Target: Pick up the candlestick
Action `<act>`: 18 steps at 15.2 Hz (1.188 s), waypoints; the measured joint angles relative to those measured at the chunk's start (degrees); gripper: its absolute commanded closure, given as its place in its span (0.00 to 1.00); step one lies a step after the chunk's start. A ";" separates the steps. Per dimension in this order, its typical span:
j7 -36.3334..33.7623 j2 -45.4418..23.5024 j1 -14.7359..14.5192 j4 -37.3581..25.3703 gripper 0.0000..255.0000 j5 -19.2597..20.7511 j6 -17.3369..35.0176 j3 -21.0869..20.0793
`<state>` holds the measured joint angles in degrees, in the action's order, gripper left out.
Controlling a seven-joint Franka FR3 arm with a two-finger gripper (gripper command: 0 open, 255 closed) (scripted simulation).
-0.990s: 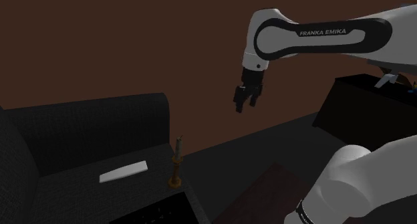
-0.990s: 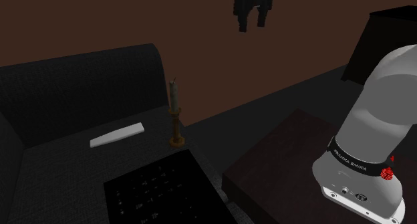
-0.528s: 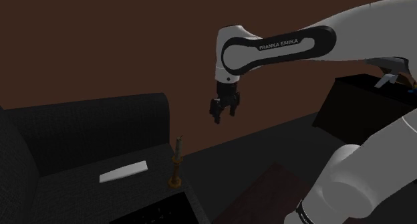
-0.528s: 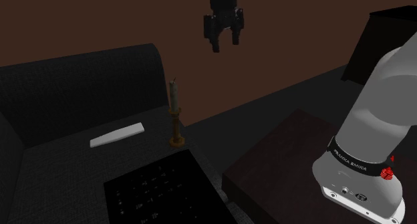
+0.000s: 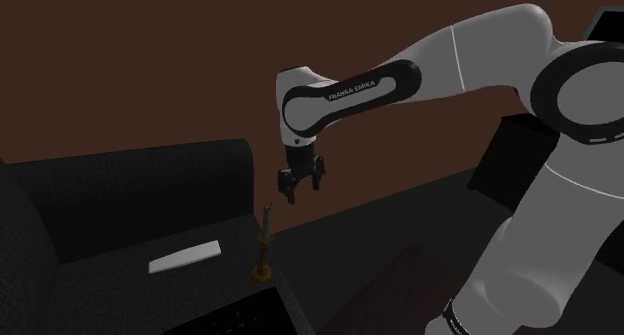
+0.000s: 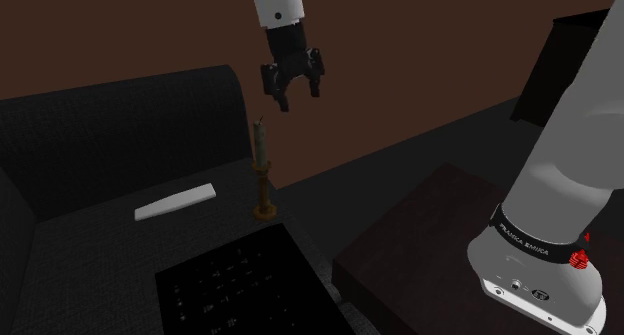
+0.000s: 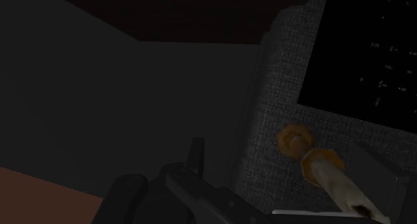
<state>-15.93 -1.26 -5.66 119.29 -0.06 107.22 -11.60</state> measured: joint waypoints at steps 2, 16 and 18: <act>-1.99 -4.16 -0.89 -2.68 0.00 0.63 0.02 -0.76; -9.76 -31.28 -6.70 -24.60 0.00 5.07 -2.23 -1.43; -9.85 -31.96 -6.73 -23.85 0.00 5.23 -0.83 -1.32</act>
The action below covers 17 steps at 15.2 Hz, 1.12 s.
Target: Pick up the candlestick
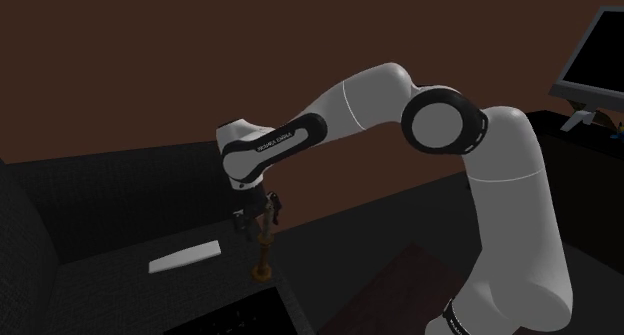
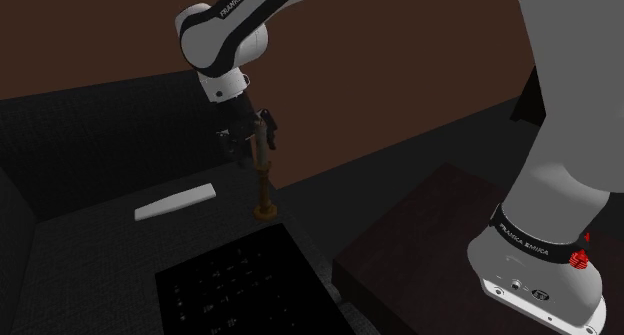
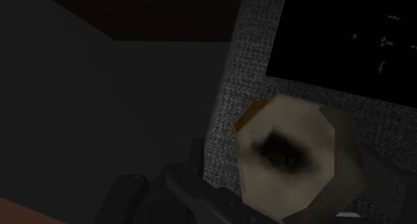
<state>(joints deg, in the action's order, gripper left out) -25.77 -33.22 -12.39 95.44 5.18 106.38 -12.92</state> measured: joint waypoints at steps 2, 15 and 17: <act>-0.02 -1.29 -0.11 -0.46 0.00 0.25 0.79 0.16; 0.02 -0.88 -0.04 -0.28 1.00 0.18 0.61 0.13; 0.09 0.07 0.04 -0.46 1.00 -0.01 -0.50 0.00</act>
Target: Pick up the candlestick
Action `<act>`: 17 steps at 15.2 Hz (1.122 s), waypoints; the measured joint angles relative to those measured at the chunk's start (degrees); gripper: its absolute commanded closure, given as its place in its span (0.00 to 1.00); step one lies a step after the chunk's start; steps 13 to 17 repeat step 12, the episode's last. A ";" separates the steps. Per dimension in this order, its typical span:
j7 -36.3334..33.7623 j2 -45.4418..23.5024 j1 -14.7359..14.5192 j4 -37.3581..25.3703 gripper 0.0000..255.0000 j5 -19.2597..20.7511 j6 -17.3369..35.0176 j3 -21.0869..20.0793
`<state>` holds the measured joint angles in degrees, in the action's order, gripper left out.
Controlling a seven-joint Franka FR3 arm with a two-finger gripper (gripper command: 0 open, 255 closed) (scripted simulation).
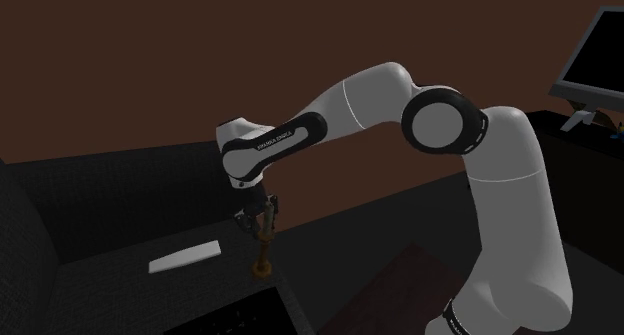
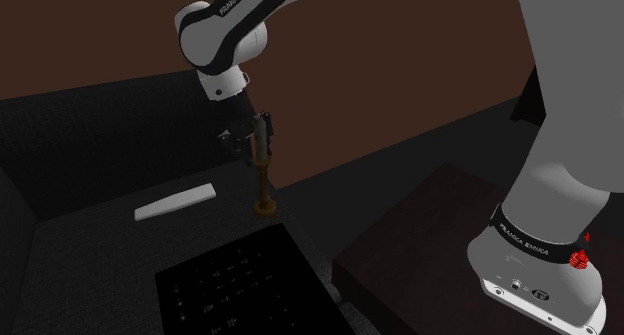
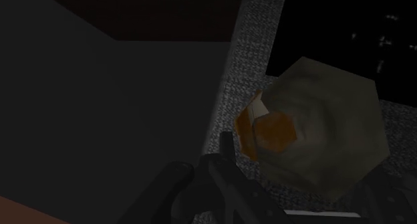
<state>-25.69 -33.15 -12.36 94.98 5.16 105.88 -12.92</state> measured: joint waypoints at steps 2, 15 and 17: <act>0.05 0.81 0.06 -0.13 1.00 -0.16 -0.92 -0.10; 0.31 4.50 0.29 -2.22 1.00 -0.96 -6.61 -0.56; 0.31 4.50 0.29 -2.22 1.00 -0.96 -6.61 -0.56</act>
